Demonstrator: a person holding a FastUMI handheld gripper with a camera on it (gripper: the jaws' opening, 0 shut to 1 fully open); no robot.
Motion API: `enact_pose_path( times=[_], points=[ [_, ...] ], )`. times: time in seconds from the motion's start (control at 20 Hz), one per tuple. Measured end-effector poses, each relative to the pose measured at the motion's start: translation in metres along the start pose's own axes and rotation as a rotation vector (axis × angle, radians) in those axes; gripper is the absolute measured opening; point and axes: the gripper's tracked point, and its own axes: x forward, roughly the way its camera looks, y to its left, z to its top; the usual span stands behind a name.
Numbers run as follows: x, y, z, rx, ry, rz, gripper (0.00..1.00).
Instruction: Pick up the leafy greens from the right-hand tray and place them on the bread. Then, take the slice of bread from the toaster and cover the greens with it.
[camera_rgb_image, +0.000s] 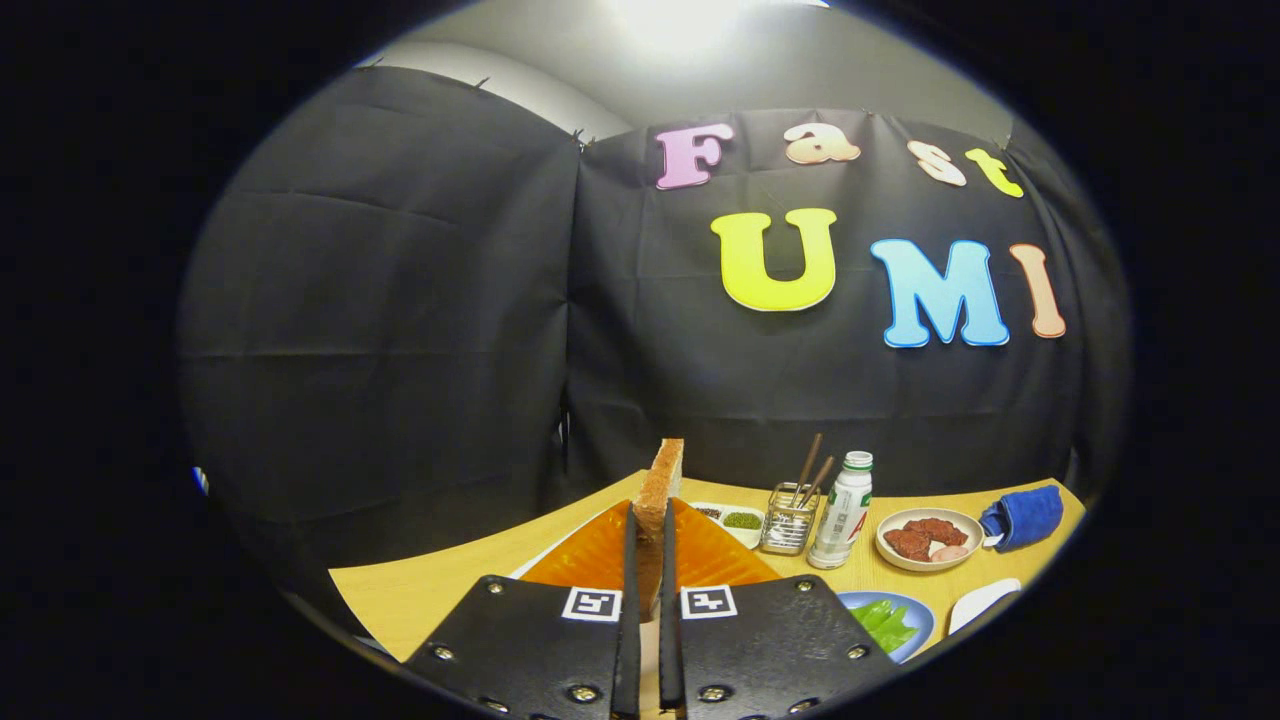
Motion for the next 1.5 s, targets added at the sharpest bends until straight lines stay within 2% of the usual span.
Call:
enact_pose_path(
  times=[0.4,0.85,1.25,1.5],
  points=[
    [-0.024,-0.032,0.015,0.028,-0.031,-0.019,0.08],
    [-0.053,-0.087,-0.025,0.024,0.035,-0.116,0.08],
    [-0.058,-0.117,-0.07,0.06,0.086,-0.131,0.08],
    [-0.059,-0.132,-0.084,0.054,0.108,-0.156,0.08]
  ],
)
